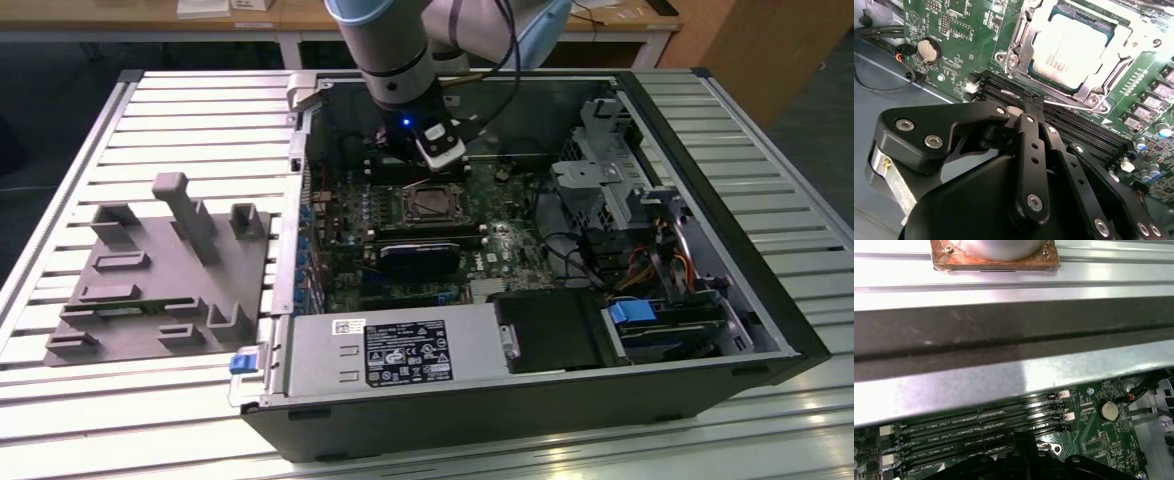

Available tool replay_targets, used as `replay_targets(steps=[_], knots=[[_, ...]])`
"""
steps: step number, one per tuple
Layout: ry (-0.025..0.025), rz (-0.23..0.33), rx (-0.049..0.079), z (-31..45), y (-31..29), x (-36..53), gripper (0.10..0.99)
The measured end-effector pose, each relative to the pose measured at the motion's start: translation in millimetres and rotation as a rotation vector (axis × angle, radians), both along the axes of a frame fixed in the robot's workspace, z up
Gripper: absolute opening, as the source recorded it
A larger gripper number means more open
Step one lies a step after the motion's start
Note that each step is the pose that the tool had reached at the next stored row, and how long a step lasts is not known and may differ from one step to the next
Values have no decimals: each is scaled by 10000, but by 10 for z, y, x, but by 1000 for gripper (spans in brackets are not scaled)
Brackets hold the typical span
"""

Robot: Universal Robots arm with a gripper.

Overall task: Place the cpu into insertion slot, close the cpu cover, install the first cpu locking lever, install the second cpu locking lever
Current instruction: 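Install the first cpu locking lever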

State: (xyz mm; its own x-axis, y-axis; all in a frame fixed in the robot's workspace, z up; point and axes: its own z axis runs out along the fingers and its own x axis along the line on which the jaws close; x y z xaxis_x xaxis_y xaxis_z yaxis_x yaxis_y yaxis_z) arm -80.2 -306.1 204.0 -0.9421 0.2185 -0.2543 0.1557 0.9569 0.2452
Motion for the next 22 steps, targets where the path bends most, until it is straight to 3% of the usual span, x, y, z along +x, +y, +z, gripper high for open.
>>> replay_targets(steps=[10,17,22], knots=[[-151,-335,-76,-32,44,-18,102],[-306,-522,-200,-58,57,-24,102],[-378,-689,-216,-73,64,-43,102]])
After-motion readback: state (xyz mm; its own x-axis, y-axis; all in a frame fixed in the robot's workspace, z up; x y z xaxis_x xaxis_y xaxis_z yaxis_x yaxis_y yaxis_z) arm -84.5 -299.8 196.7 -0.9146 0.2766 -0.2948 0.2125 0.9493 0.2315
